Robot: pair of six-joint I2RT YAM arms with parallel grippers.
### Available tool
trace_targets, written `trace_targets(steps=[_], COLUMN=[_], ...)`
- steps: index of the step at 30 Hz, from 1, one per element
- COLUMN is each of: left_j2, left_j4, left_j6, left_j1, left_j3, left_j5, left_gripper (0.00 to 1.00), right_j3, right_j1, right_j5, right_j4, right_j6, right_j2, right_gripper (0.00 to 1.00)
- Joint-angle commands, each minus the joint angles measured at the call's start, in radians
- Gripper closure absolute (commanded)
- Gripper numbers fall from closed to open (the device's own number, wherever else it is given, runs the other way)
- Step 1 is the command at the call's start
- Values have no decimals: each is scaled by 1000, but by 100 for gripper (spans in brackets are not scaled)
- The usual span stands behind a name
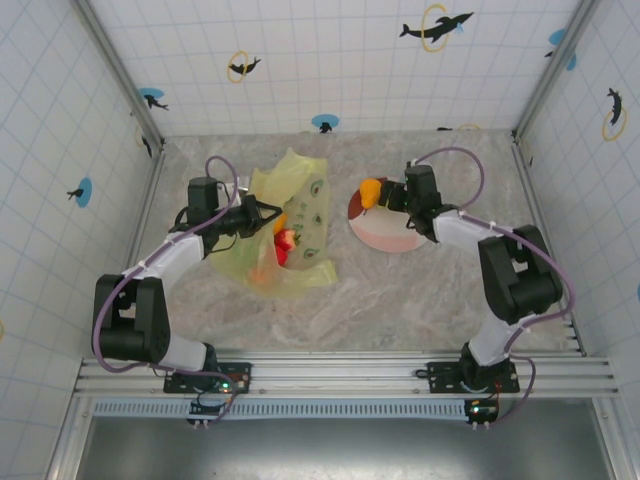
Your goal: Place the fruits into the plastic bag
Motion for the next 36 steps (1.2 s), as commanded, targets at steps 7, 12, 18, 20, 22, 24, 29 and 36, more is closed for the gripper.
trace_targets(steps=[7, 12, 18, 20, 22, 24, 29, 36], left_j2=[-2, -2, 0, 1, 2, 2, 3, -1], left_j4=[-8, -8, -8, -7, -8, -8, -8, -4], left_j6=[-1, -1, -3, -2, -3, -2, -4, -9], left_j1=[4, 3, 4, 4, 4, 4, 4, 3], left_j3=[-12, -12, -12, -14, -13, -13, -13, -15], left_j5=[2, 4, 6, 6, 6, 7, 7, 11], left_gripper=[100, 100, 100, 100, 100, 100, 100, 100], right_j3=[124, 155, 164, 163, 158, 157, 108, -61], right_j1=[-36, -50, -61, -65, -67, -72, -88, -99], right_j5=[-81, -119, -114, -117, -122, -124, -113, -116], right_j4=[-49, -60, -75, -76, -76, -83, -78, -41], right_j6=[3, -1, -14, -19, -24, -29, -42, -62], right_j2=[137, 186, 199, 201, 200, 195, 131, -84], right_gripper=[6, 11, 20, 23, 27, 31, 36, 38])
